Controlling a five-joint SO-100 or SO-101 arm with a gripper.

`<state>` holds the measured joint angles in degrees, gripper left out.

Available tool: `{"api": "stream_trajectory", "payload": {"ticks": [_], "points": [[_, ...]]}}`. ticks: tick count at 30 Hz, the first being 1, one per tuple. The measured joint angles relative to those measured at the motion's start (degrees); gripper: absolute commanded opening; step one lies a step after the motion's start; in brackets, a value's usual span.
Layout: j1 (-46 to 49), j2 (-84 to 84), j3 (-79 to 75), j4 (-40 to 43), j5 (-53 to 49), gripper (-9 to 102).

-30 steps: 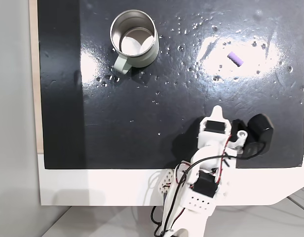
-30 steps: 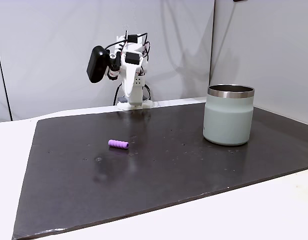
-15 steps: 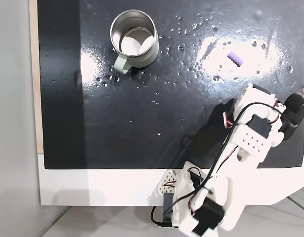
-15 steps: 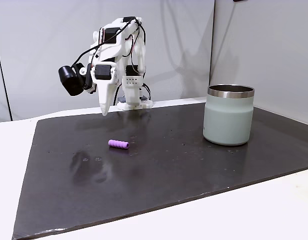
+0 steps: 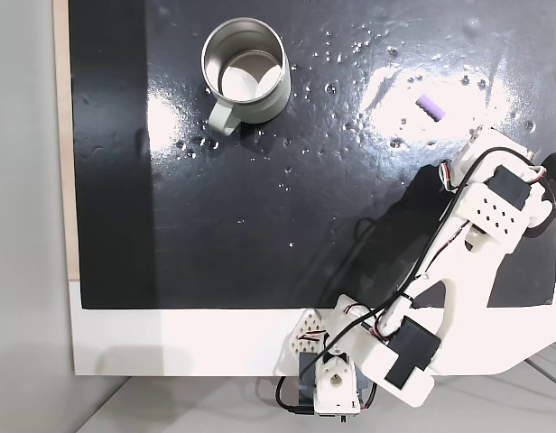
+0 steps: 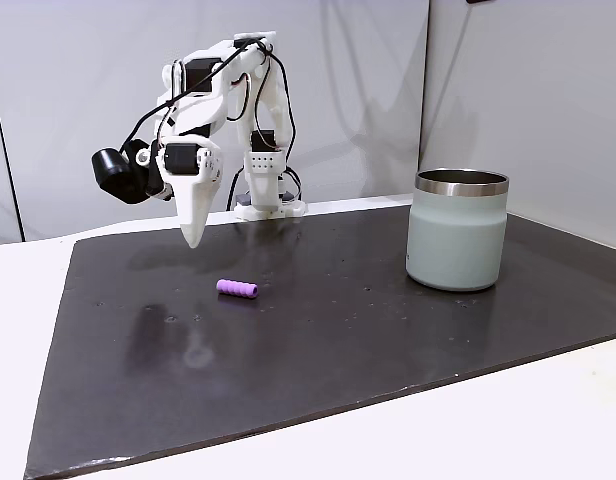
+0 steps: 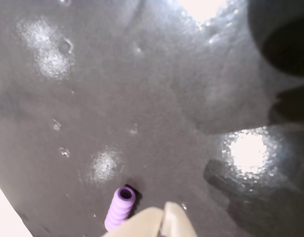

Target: Grasp a pengrip and put it in the cup.

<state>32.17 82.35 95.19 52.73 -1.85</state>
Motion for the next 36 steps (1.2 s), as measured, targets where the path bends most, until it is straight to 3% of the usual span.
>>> {"api": "stream_trajectory", "payload": {"ticks": [6,12,20,25,30,36], "points": [[-2.9,-2.5,-2.8,1.7,2.4,0],[-4.7,-10.8,-13.8,9.1,5.6,0],[-5.8,-19.0,-29.4,20.2,9.0,14],[-6.2,-23.2,-39.0,27.3,9.1,17],[-6.2,-32.6,-55.5,35.9,9.1,21],[-6.3,-51.2,-88.1,50.3,9.2,22]]}}
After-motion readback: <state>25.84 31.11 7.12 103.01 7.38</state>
